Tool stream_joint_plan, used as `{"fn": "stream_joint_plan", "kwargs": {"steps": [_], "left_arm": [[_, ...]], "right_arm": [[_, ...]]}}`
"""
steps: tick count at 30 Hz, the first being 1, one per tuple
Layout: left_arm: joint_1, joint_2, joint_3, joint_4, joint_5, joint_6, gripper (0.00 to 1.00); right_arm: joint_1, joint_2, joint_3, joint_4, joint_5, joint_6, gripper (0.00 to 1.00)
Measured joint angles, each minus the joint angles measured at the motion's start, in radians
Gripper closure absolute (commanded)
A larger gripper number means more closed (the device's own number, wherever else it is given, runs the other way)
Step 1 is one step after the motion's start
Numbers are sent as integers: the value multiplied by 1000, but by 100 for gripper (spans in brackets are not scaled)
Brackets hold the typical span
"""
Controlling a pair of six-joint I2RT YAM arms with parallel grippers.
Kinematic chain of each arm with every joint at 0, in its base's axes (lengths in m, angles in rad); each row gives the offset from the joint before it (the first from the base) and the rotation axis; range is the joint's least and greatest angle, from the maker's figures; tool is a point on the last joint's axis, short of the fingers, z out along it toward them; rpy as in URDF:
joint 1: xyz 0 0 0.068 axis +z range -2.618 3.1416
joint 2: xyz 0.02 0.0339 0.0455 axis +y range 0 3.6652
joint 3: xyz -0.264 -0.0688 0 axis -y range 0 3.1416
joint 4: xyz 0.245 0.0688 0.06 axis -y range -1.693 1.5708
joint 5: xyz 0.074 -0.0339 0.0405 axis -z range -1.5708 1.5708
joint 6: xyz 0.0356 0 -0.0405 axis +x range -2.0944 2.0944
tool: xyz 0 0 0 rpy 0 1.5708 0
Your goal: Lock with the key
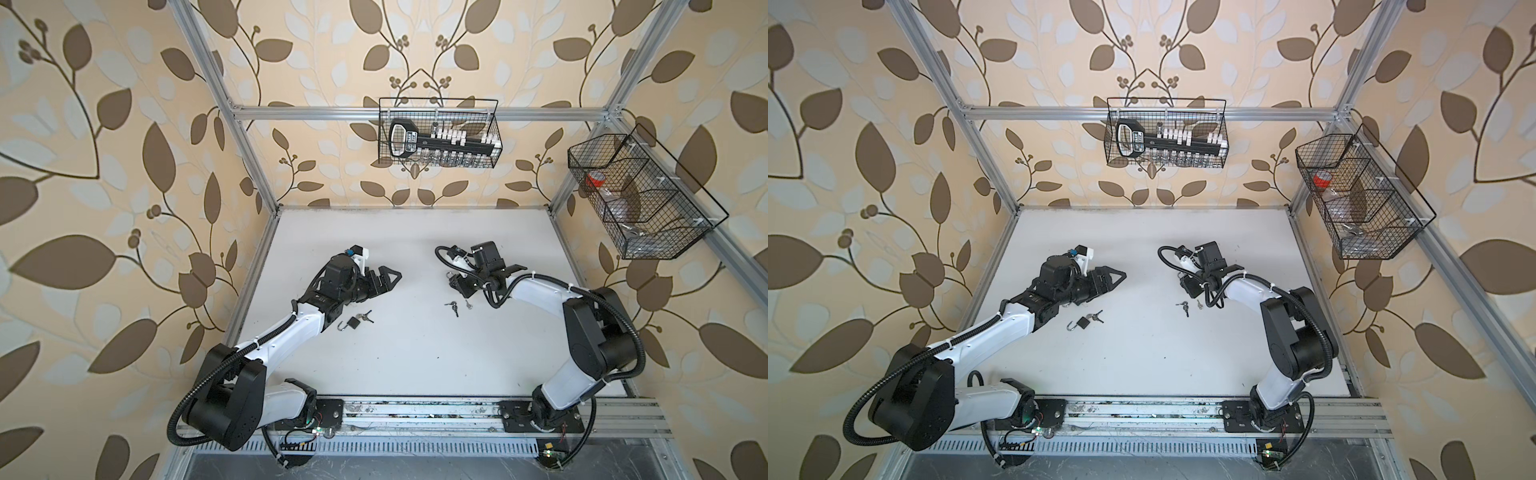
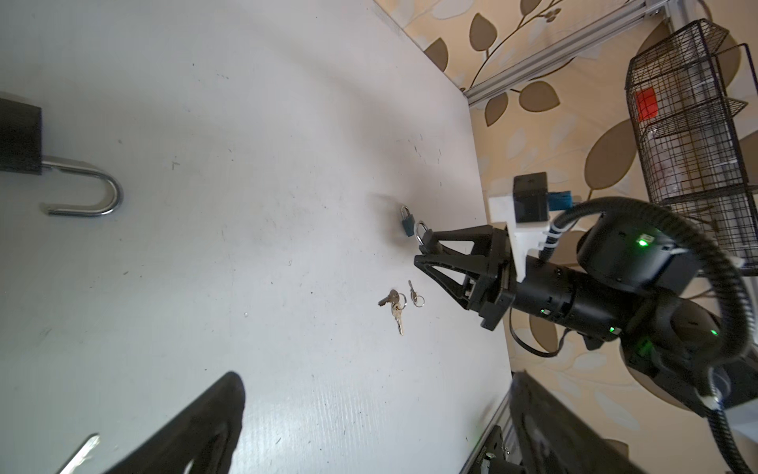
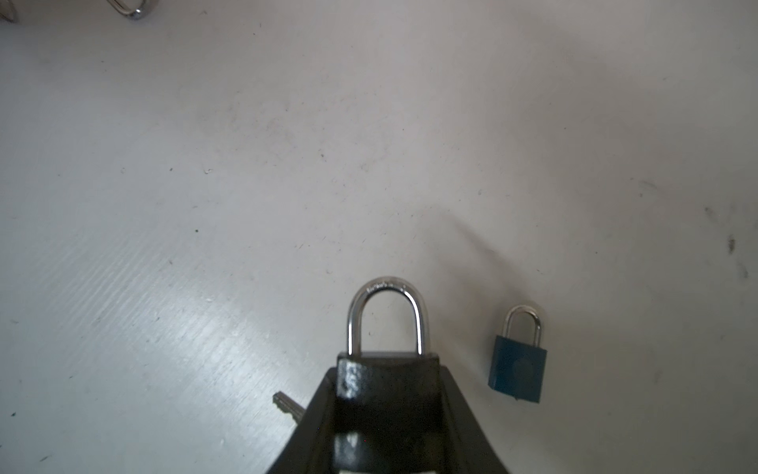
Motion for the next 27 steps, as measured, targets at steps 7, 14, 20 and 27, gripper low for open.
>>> {"fn": "stream_joint_plan", "kwargs": {"steps": [7, 14, 20, 27], "left_arm": [[16, -9, -37, 11, 25, -17, 1], [29, -15, -47, 13, 40, -22, 1], [56, -16, -47, 13, 50, -23, 1], [61, -16, -47, 13, 63, -24, 1]], "right_arm": [[-14, 138, 126, -50, 7, -47, 100], [-17, 203, 180, -102, 16, -76, 100], [-17, 225, 195, -121, 33, -88, 97], [-17, 225, 196, -122, 44, -91, 81]]}}
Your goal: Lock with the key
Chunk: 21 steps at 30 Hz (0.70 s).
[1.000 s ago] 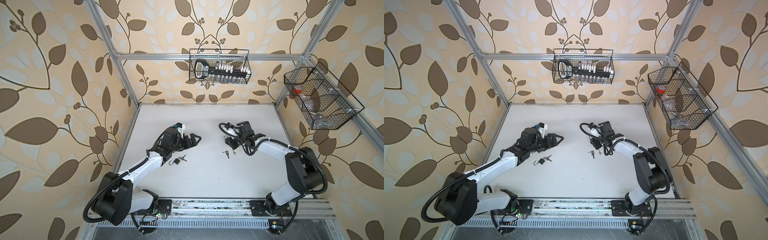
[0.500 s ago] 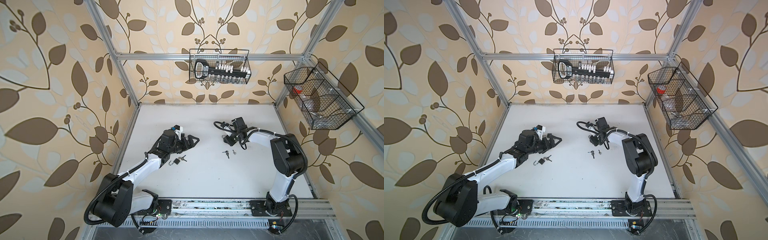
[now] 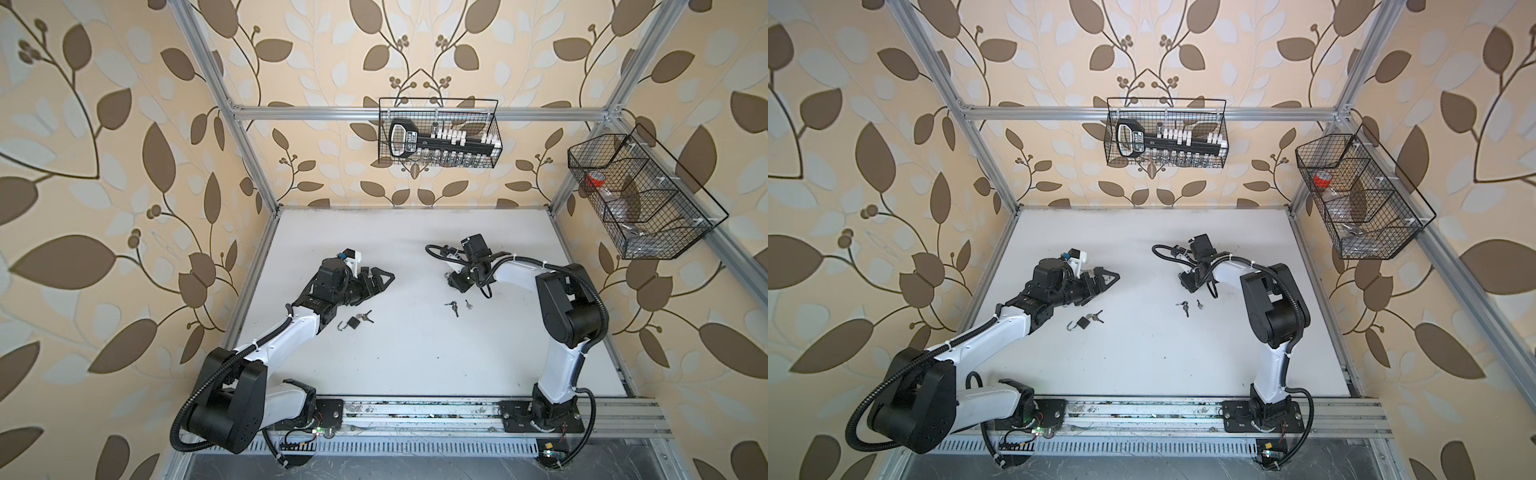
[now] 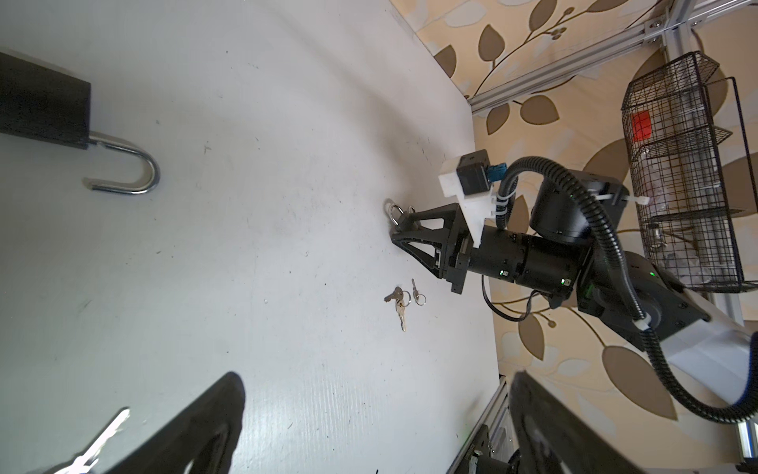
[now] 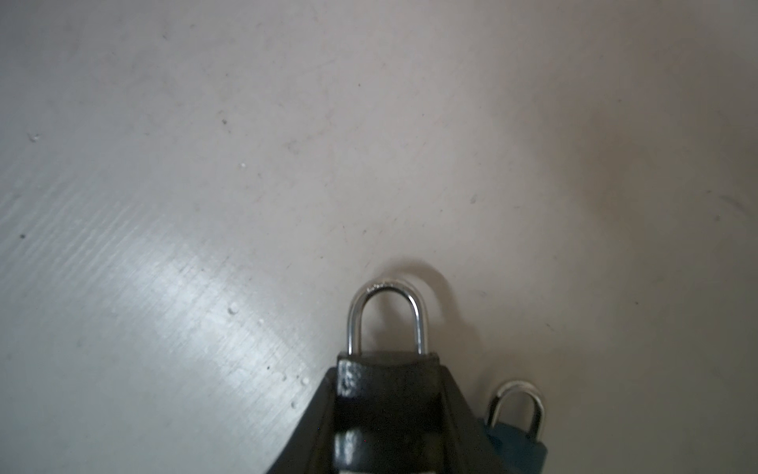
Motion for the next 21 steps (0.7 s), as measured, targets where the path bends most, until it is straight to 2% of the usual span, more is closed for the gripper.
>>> {"fn": "stream_joint_plan", "kwargs": {"steps": [7, 17, 21], "left_arm": [[6, -9, -1, 0, 7, -10, 1], [20, -48, -11, -3, 12, -19, 1], [40, -98, -1, -98, -6, -5, 1]], "right_arm": [[0, 0, 0, 0, 0, 0, 61], [-1, 0, 0, -2, 0, 0, 58], [-3, -41, -1, -2, -5, 23, 58]]}}
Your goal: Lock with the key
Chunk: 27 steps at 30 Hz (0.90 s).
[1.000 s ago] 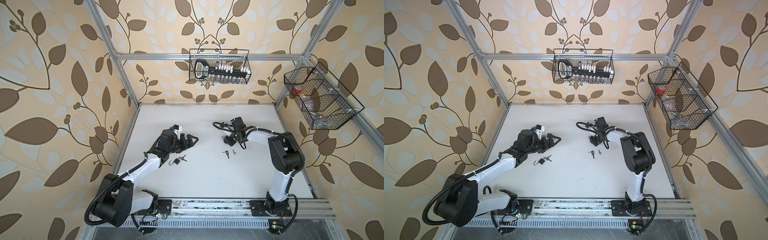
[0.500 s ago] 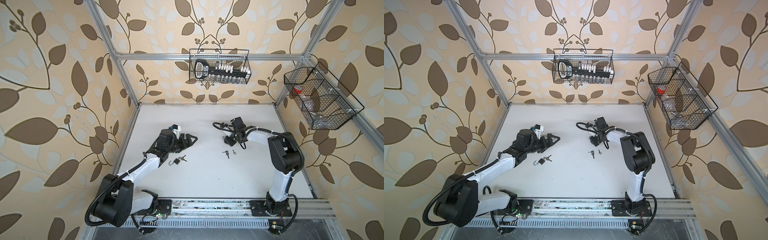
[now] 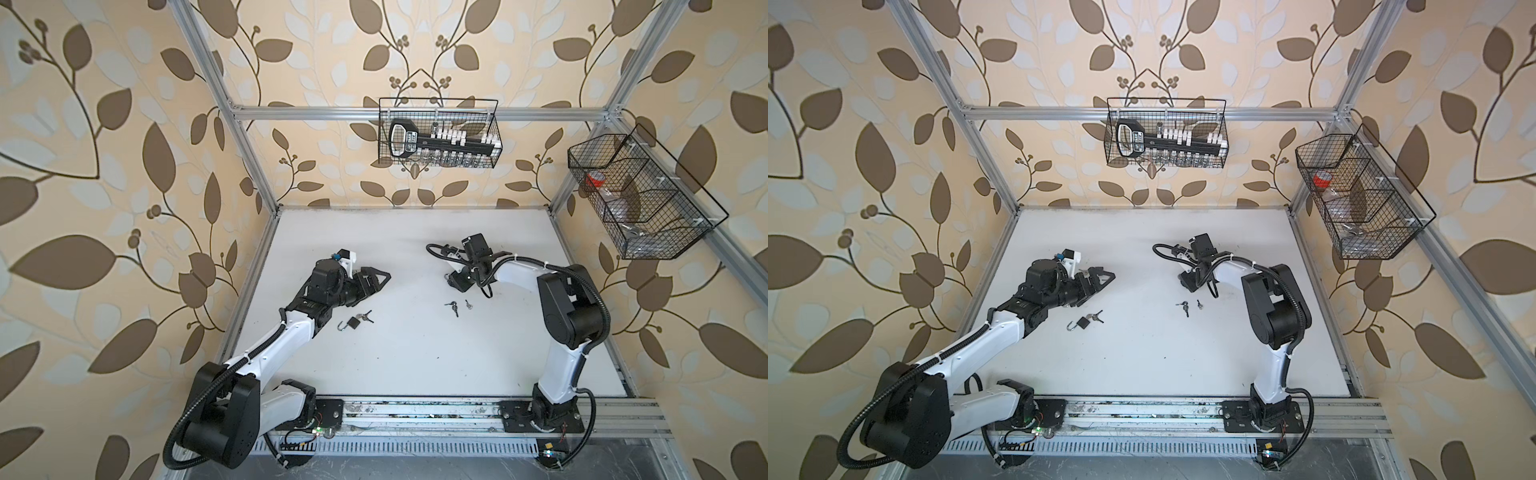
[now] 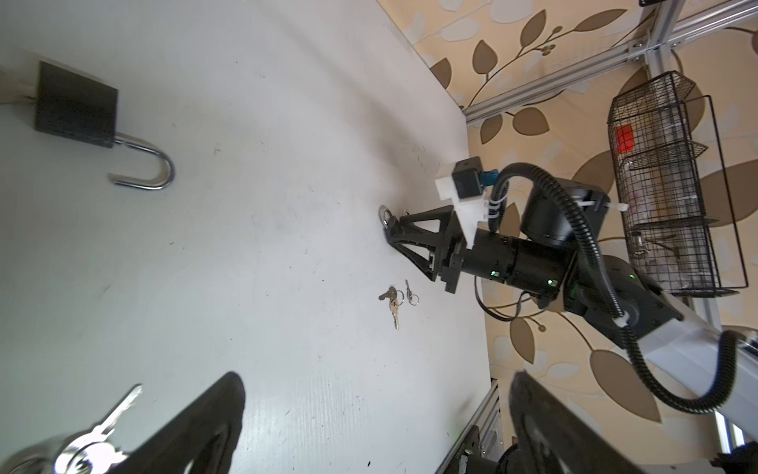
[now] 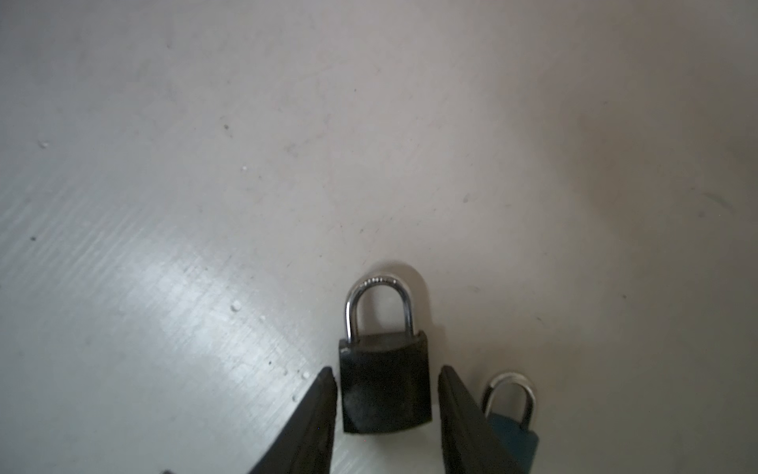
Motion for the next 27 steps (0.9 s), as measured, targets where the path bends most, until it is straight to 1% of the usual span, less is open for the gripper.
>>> {"fn": "stream_joint_plan", "kwargs": {"steps": [2, 5, 7, 9, 14, 19, 24, 27], "left_arm": [[11, -40, 32, -84, -34, 23, 1], [19, -91, 106, -197, -102, 65, 1], [25, -121, 154, -262, -151, 90, 1], [43, -142, 176, -310, -185, 104, 1], [153, -161, 179, -414, -206, 121, 1], [282, -162, 175, -462, -169, 121, 1], [363, -173, 154, -472, -122, 119, 1], [407, -175, 141, -472, -88, 115, 1]], "right_arm": [[0, -65, -7, 27, -8, 28, 58], [12, -205, -44, 120, -25, 85, 57], [43, -283, -75, 197, -32, 130, 57], [89, -317, -100, 256, -32, 171, 57], [206, -299, -135, 317, 2, 269, 58], [298, -246, -137, 351, 62, 341, 58], [370, -184, -127, 364, 80, 369, 58], [412, -132, -92, 353, 66, 371, 60]]}}
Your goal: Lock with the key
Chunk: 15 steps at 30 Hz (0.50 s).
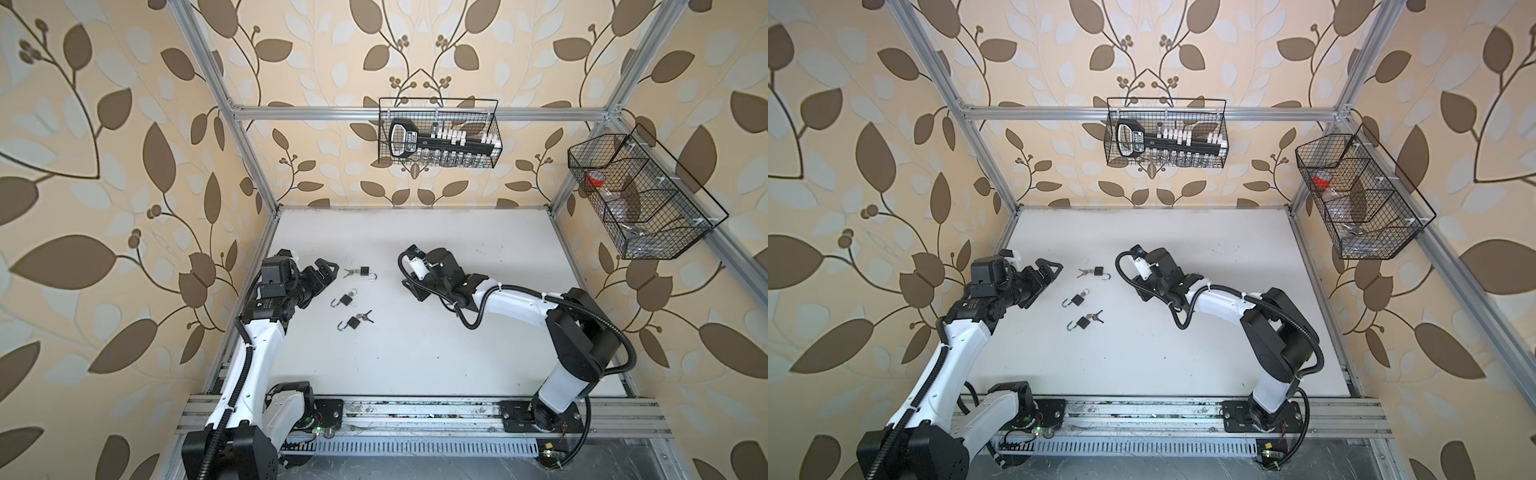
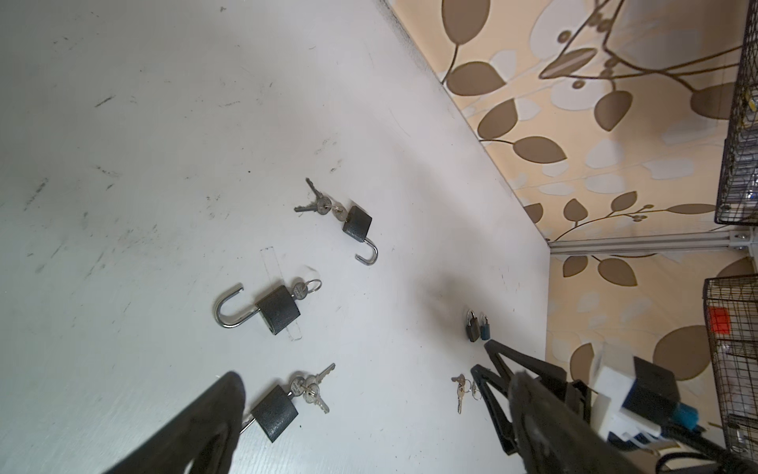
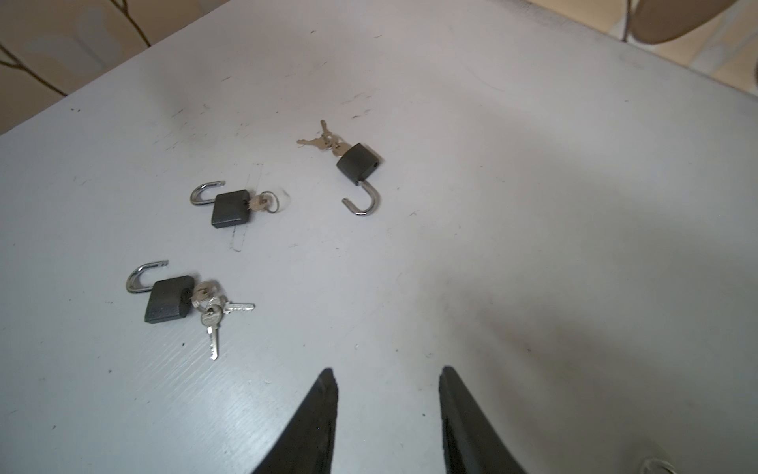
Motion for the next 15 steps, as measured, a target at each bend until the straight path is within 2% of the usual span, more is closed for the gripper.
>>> {"fn": "stream_joint_plan", "kwargs": {"steps": [8, 15], "left_arm": [[145, -3, -54, 4, 113, -26, 1], [288, -3, -61, 4, 227, -30, 1]], "right_arm": [[86, 149, 170, -69, -103, -71, 61], [140, 235, 198, -55, -250, -248, 58]]}}
